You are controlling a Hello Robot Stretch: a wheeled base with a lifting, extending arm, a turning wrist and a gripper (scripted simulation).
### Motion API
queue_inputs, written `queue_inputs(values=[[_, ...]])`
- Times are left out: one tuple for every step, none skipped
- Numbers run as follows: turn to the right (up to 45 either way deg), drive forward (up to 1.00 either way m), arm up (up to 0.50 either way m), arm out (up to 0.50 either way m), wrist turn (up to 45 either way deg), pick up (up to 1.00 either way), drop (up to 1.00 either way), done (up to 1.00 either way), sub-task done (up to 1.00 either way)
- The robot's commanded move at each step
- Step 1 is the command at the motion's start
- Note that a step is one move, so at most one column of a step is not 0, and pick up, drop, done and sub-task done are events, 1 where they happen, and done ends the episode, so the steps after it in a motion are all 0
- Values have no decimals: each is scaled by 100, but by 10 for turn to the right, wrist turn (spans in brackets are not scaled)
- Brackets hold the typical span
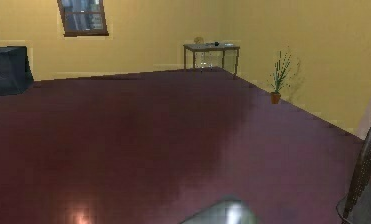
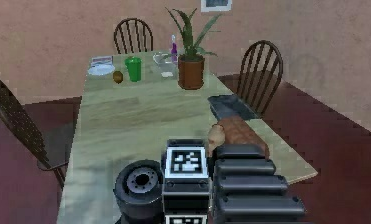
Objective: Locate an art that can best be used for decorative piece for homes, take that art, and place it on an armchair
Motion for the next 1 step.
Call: queue_inputs(values=[[-450,0,0,0,0,0,0,0,0]])
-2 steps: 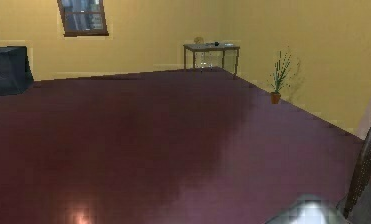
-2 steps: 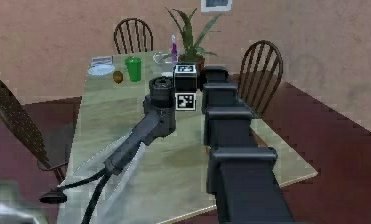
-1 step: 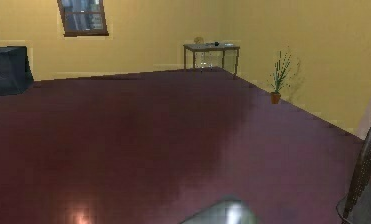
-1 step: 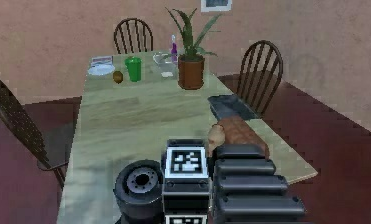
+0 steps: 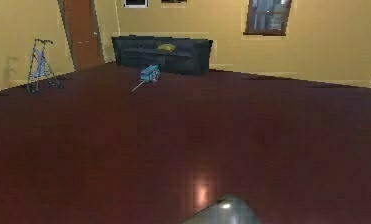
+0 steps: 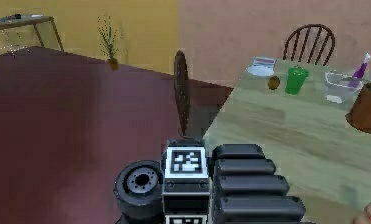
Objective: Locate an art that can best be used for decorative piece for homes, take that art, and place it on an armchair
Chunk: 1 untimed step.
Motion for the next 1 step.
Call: queue_inputs(values=[[-450,0,0,0,0,0,0,0,0]])
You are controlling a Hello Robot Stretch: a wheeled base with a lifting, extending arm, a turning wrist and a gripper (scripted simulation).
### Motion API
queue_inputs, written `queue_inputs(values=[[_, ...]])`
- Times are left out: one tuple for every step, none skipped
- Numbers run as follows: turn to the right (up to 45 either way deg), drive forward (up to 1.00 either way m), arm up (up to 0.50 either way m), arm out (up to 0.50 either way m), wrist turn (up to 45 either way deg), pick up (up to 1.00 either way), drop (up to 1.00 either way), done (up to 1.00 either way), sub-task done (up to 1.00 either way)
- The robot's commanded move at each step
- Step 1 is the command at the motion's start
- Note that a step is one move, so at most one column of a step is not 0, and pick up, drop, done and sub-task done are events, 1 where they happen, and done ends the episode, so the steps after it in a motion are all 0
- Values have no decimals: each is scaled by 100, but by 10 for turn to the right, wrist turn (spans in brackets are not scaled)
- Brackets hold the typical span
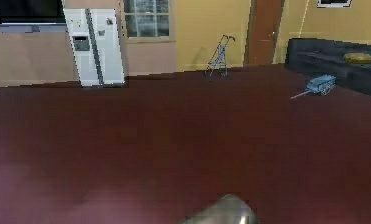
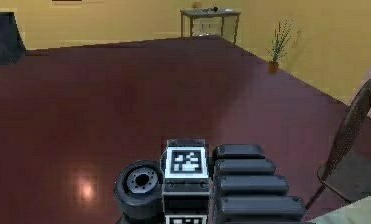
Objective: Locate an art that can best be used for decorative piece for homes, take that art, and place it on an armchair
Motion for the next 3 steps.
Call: queue_inputs(values=[[-450,0,0,0,0,0,0,0,0],[-120,0,0,0,0,0,0,0,0],[0,100,0,0,0,0,0,0,0]])
